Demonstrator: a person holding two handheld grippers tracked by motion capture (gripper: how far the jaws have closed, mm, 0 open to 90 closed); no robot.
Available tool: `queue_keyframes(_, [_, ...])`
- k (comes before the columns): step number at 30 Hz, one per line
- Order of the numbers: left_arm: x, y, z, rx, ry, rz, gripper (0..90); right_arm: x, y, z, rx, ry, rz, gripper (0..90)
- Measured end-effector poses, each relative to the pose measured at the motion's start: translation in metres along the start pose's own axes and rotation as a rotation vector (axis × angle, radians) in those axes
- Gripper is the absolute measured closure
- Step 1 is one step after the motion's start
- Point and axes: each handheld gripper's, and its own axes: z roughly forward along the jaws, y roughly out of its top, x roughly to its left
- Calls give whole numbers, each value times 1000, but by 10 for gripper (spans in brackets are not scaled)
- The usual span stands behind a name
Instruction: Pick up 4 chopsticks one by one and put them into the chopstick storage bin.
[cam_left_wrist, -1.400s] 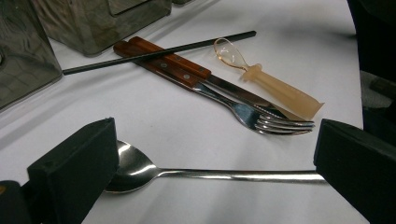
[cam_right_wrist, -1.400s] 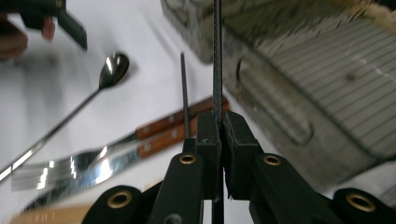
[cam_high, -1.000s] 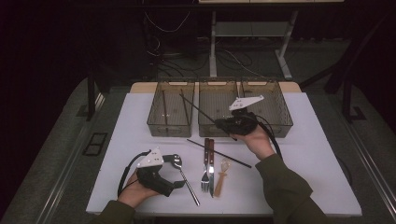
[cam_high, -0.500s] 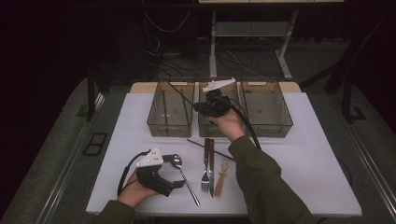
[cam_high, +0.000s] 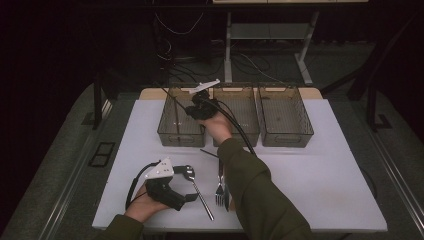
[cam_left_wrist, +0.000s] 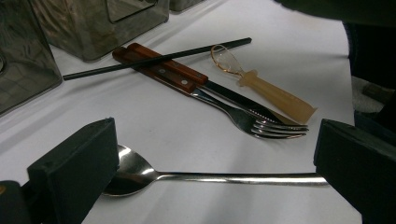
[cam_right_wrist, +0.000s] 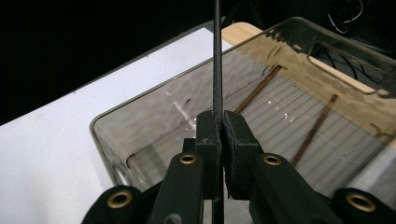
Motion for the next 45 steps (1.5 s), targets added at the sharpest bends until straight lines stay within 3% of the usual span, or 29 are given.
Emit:
queue_keyframes(8, [0, 0, 0, -1, -7, -2, 0, 5, -2, 27, 46, -25, 19, 855])
queue_keyframes(21, [0, 0, 0, -1, -8, -2, 0, 4, -9, 35, 112, -72, 34, 836])
queue_keyframes(26, [0, 0, 0, -2, -8, -2, 0, 3, -7, 31, 95, -90, 42, 671])
queue_keyframes(31, [1, 0, 0, -1, -7, 0, 0, 1, -5, 25, 79, -86, 42, 589])
queue_keyframes(39, [2, 0, -1, -2, -3, 1, 0, -2, -5, 3, 55, -11, 52, 427])
queue_keyframes(45, [3, -1, -1, -6, -3, -3, 0, -4, -11, -18, 47, 42, 17, 327])
